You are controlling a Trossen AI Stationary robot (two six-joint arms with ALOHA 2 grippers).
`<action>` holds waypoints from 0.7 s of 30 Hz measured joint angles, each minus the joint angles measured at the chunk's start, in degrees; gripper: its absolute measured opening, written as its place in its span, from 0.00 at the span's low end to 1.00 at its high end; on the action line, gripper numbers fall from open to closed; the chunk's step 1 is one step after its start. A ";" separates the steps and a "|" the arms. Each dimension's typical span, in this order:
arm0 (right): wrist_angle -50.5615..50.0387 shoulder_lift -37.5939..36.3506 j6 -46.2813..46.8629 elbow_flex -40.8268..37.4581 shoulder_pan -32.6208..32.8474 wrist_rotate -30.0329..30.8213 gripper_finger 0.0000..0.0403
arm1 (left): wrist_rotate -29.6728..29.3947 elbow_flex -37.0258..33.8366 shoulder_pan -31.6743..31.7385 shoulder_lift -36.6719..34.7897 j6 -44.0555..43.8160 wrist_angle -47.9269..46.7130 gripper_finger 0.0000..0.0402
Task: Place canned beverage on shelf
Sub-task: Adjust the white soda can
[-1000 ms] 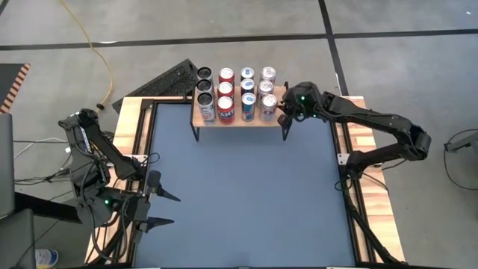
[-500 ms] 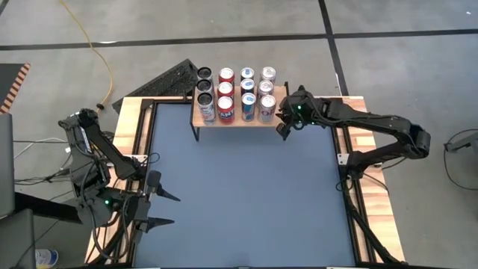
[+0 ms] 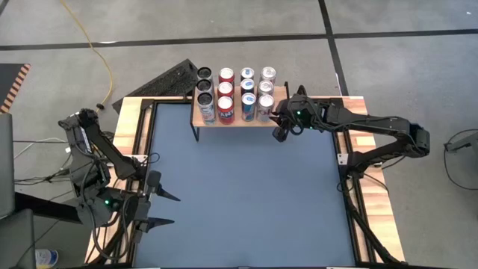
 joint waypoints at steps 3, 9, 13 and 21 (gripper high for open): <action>-0.02 0.00 0.07 0.00 0.00 0.02 0.20 | 0.00 0.00 0.01 0.00 0.07 0.02 0.68; -0.35 0.00 -0.02 0.00 -0.55 1.64 0.20 | 0.00 0.00 0.01 0.00 0.09 0.02 0.68; -0.44 0.00 0.14 0.00 -0.95 1.64 0.20 | 0.00 0.00 0.01 0.00 0.04 0.02 0.68; 0.74 0.89 1.50 0.00 4.10 -3.12 0.20 | -0.05 -0.63 0.01 0.09 -0.41 0.33 0.68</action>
